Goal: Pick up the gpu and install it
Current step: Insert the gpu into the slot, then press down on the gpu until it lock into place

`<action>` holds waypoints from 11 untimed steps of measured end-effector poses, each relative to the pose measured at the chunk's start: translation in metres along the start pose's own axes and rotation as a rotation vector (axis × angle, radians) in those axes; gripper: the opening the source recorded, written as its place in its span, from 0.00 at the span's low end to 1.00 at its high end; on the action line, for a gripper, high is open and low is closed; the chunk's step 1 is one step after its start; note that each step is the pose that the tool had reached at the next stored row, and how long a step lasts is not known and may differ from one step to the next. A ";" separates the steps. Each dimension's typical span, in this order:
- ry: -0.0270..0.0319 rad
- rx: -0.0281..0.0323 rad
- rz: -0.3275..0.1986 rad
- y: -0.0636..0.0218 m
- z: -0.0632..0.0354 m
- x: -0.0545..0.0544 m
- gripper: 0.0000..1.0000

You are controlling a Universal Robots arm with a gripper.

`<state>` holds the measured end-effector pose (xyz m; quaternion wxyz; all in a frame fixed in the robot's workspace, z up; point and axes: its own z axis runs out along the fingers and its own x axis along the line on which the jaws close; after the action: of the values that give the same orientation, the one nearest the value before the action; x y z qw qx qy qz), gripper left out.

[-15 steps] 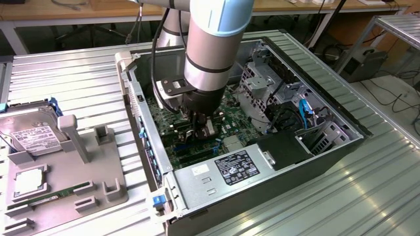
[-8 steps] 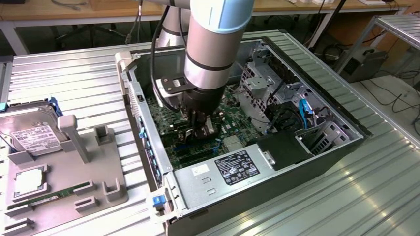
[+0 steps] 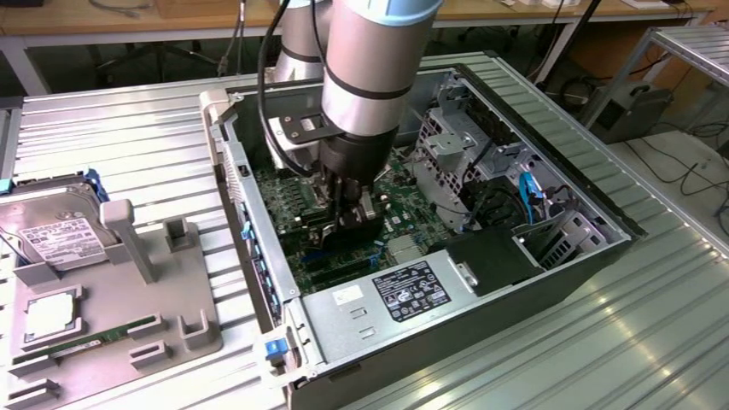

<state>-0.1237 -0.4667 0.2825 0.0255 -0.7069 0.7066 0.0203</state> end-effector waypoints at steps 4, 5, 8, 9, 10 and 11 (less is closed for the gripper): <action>-0.0003 0.0002 0.000 0.0005 -0.0010 0.000 0.13; -0.0001 0.0001 0.000 0.0005 -0.0011 0.000 0.11; -0.0001 0.0001 0.000 0.0005 -0.0011 0.000 0.11; -0.0001 0.0001 0.000 0.0005 -0.0011 0.000 0.11; -0.0001 0.0001 0.000 0.0005 -0.0011 0.000 0.11; 0.0000 0.0000 0.000 0.0005 -0.0011 0.000 0.11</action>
<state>-0.1242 -0.4667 0.2836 0.0255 -0.7069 0.7066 0.0203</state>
